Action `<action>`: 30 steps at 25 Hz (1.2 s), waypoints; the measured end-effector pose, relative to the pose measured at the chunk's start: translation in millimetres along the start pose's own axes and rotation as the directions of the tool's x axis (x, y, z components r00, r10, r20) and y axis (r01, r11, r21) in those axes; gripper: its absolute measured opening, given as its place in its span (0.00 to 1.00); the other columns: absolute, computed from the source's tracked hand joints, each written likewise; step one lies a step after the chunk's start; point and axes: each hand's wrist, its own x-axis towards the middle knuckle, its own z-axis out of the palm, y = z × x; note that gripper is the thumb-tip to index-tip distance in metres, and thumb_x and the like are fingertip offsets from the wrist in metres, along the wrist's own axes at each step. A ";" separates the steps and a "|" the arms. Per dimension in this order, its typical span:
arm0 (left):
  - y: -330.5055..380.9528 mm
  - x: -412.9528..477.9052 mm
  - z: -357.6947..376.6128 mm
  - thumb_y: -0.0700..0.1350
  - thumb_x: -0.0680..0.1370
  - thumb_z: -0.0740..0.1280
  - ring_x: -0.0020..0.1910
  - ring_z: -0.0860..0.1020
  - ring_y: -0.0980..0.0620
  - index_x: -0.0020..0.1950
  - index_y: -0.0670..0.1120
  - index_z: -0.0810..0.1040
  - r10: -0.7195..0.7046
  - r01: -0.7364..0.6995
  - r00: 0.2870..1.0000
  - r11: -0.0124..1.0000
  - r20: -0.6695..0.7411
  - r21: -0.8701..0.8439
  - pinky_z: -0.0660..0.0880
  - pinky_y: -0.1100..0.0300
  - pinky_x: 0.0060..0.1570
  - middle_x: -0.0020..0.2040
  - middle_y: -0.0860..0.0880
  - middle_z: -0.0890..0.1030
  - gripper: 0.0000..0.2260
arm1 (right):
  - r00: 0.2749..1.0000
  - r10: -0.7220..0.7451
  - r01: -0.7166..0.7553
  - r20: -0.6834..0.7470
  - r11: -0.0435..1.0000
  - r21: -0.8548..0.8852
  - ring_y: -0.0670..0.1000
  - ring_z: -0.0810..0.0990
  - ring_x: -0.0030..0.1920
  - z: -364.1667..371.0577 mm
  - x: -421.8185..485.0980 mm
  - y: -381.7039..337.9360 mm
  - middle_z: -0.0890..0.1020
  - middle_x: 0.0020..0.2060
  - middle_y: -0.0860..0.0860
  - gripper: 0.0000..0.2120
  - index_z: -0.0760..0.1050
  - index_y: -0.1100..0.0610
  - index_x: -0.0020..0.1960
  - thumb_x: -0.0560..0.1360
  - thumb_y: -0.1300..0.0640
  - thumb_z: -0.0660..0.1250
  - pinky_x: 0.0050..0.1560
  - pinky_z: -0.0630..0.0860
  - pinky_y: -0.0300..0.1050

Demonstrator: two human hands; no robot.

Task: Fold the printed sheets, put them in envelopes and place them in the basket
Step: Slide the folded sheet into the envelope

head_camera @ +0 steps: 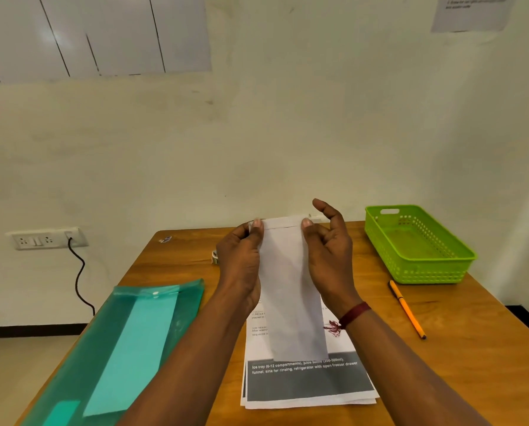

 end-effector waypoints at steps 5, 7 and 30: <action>2.1 7.3 -12.1 0.43 0.78 0.69 0.39 0.82 0.54 0.45 0.45 0.82 -0.079 0.065 0.995 0.972 -0.055 -0.226 0.80 0.60 0.39 0.40 0.50 0.85 0.04 | 0.978 0.139 -0.129 0.154 0.989 -0.073 0.52 0.84 0.44 -13.7 -14.4 14.6 0.86 0.40 0.52 0.15 0.74 0.51 0.61 0.76 0.58 0.70 0.46 0.81 0.48; 0.2 9.1 -18.1 0.42 0.77 0.69 0.42 0.82 0.52 0.47 0.44 0.81 -0.109 0.082 0.992 0.938 -0.061 -0.336 0.80 0.59 0.41 0.42 0.48 0.85 0.03 | 0.950 0.209 -0.170 0.234 0.970 -0.174 0.49 0.84 0.46 -20.8 -24.8 26.1 0.85 0.46 0.49 0.13 0.77 0.51 0.57 0.74 0.54 0.72 0.47 0.82 0.50; -76.5 24.0 -125.9 0.38 0.79 0.57 0.54 0.80 0.37 0.50 0.38 0.78 -0.538 0.533 0.840 0.843 0.075 0.076 0.75 0.53 0.40 0.54 0.35 0.82 0.10 | 0.877 -0.206 0.478 0.434 0.467 -0.744 0.51 0.84 0.49 -85.5 -75.0 105.4 0.85 0.50 0.50 0.15 0.85 0.53 0.48 0.64 0.64 0.79 0.48 0.81 0.42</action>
